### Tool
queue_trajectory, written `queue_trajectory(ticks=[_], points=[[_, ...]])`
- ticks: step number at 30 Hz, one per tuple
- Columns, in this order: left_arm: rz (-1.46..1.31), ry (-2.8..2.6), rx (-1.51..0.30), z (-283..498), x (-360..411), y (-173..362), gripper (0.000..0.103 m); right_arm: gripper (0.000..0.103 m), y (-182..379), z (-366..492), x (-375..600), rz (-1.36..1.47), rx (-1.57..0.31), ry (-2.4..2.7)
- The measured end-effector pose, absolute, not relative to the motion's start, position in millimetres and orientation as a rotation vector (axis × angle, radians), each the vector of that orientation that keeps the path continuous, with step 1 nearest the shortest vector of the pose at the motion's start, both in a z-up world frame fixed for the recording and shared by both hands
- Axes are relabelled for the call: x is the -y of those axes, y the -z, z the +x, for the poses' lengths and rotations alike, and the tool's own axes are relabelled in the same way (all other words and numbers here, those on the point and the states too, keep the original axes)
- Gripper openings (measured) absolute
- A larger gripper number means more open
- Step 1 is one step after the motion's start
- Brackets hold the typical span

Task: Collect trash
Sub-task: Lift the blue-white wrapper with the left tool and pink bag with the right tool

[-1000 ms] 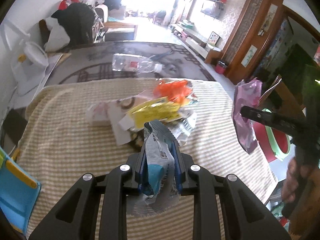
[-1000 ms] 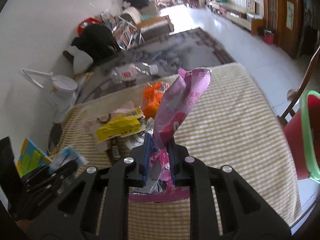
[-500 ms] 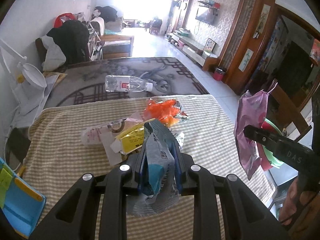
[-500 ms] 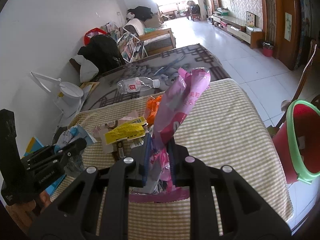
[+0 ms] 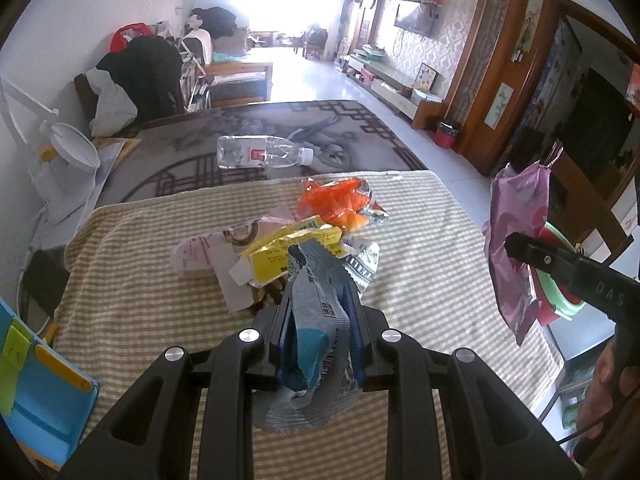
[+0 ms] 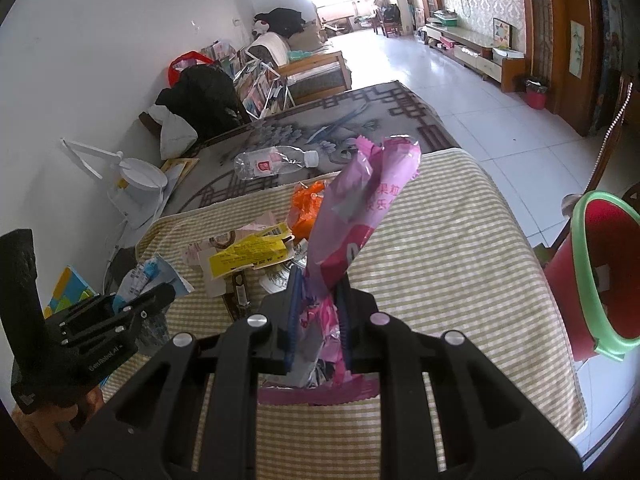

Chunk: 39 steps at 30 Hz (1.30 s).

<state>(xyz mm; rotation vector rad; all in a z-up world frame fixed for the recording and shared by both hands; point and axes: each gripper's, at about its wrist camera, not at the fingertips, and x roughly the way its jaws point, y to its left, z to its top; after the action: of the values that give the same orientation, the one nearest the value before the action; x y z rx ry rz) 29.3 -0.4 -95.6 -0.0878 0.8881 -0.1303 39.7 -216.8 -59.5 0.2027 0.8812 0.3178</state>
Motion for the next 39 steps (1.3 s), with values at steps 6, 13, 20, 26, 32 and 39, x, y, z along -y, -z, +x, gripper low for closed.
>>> queue_trajectory(ticks=[6, 13, 20, 26, 32, 39], points=[[-0.086, 0.124, -0.893, 27, 2, 100, 0.021, 0.017, 64, 34, 222, 0.212, -0.883, -0.308], [-0.089, 0.115, -0.903, 25, 2, 105, 0.021, 0.017, 67, 31, 228, 0.222, -0.891, -0.3], [-0.083, 0.12, -0.896, 22, 7, 102, 0.021, 0.017, 65, 27, 235, 0.231, -0.882, -0.291], [-0.083, 0.131, -0.903, 27, 17, 103, 0.021, 0.017, 62, 25, 245, 0.234, -0.87, -0.272], [-0.067, 0.155, -0.9, 35, 33, 101, 0.021, 0.017, 55, 26, 262, 0.231, -0.857, -0.225], [-0.057, 0.157, -0.901, 49, 59, 99, 0.021, 0.018, 48, 40, 286, 0.214, -0.839, -0.226]])
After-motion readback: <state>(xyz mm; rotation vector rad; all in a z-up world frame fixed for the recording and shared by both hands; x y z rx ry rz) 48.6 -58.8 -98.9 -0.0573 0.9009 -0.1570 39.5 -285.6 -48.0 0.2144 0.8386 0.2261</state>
